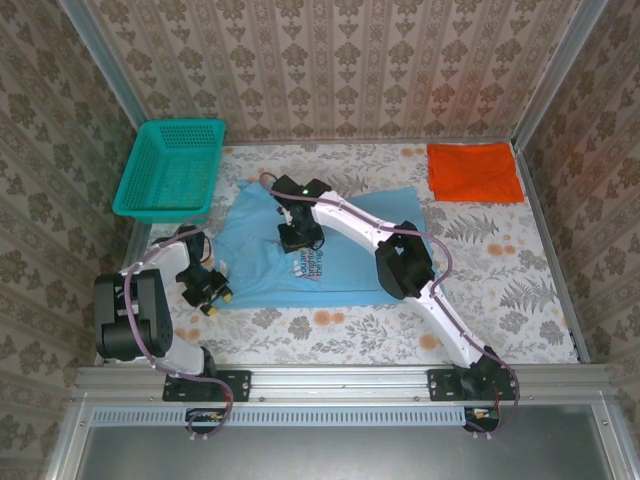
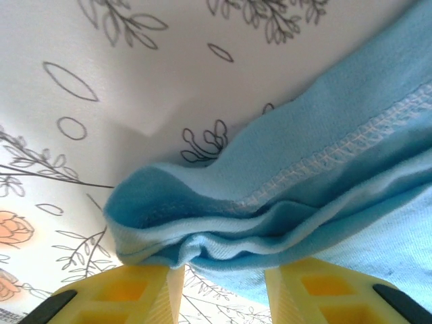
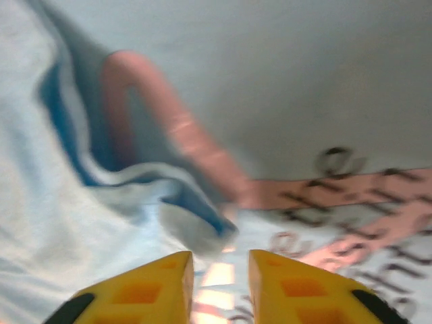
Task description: Fold and stack the t-shirts
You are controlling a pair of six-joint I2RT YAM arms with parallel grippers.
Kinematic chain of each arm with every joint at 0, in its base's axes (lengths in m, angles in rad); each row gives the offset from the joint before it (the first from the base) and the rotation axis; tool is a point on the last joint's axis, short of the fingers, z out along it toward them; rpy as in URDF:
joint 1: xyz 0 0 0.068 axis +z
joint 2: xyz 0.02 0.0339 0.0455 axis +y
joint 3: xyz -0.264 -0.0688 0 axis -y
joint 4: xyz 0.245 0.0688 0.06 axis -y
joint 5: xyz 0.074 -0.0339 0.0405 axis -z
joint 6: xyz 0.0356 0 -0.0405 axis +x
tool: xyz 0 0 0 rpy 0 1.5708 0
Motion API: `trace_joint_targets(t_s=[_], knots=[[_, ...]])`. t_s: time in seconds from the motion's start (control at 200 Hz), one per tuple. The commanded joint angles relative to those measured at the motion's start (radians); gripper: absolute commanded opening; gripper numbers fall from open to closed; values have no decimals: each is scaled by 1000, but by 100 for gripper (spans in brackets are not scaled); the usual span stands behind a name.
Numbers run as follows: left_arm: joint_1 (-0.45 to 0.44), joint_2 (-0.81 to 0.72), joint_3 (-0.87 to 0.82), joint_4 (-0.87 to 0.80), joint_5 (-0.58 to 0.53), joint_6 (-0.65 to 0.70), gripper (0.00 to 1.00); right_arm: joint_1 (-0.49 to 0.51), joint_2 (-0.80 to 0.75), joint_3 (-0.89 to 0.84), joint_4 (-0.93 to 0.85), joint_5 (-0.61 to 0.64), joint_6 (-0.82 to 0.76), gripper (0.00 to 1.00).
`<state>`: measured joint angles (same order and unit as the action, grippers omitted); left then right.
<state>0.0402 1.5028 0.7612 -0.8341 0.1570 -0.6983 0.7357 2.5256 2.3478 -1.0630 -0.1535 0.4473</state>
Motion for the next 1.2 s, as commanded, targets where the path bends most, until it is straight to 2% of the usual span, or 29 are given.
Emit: trace_joint_targets(t_s=[0.0,0.11,0.23,0.33,0.49,0.64,0.79,0.98,1.195], knots=[[5,-2,-25,-21,-124,3,37,-67,-66,-13,-81,112,73,31],[-13,-14,28,-50,-135,7,38,-114,-140,-69,-68,126,90,33],[-57,-62,121,-92,-146,13,45,-123,-303,-237,51,112,58,35],[-113,-102,223,-142,-170,18,49,-131,-472,-469,188,56,68,36],[-218,-143,327,-181,-172,40,49,-180,-779,-966,411,-3,167,37],[-306,-133,280,-112,-85,24,45,-249,-990,-1313,490,-9,256,36],[-345,-82,207,-68,-73,-5,40,-380,-1171,-1565,535,8,372,32],[-345,25,165,-10,-107,24,39,-494,-1236,-1707,589,27,456,29],[-342,158,127,19,-171,23,37,-510,-1153,-1744,565,57,596,24]])
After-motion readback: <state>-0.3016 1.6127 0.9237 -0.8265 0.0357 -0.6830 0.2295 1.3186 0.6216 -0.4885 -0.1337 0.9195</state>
